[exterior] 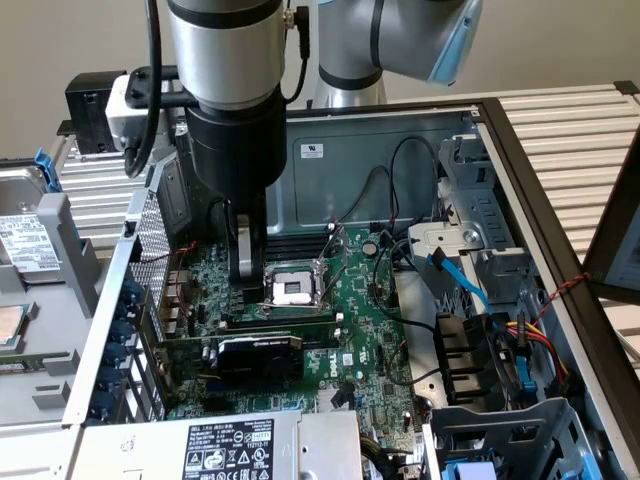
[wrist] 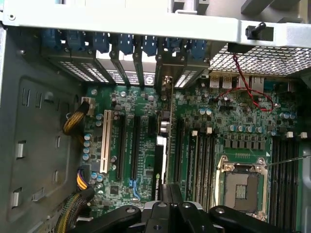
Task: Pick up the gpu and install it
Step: 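Press down on the gpu until it lock into place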
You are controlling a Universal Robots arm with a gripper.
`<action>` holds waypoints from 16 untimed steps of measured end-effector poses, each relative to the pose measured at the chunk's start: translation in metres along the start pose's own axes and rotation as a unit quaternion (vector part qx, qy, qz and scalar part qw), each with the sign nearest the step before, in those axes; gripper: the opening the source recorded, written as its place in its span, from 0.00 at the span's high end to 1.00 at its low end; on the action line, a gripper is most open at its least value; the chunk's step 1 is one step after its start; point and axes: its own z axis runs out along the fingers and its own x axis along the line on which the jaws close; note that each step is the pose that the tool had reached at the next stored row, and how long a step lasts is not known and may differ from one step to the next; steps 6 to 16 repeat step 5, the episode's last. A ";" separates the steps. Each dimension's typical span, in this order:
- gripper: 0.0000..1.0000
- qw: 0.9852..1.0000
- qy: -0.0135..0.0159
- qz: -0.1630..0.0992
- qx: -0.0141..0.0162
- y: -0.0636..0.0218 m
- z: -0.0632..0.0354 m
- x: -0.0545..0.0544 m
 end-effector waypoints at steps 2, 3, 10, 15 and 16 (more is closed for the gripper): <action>0.89 1.000 0.000 0.000 0.000 -0.0001 0.0000 0.000; 0.89 1.000 0.000 0.000 0.000 -0.0001 0.0000 0.000; 0.89 1.000 0.000 0.000 0.000 -0.0001 0.0000 0.000; 0.89 1.000 0.000 0.000 0.000 -0.0001 0.0000 0.000; 0.89 1.000 0.000 0.000 0.000 -0.0001 0.0000 0.000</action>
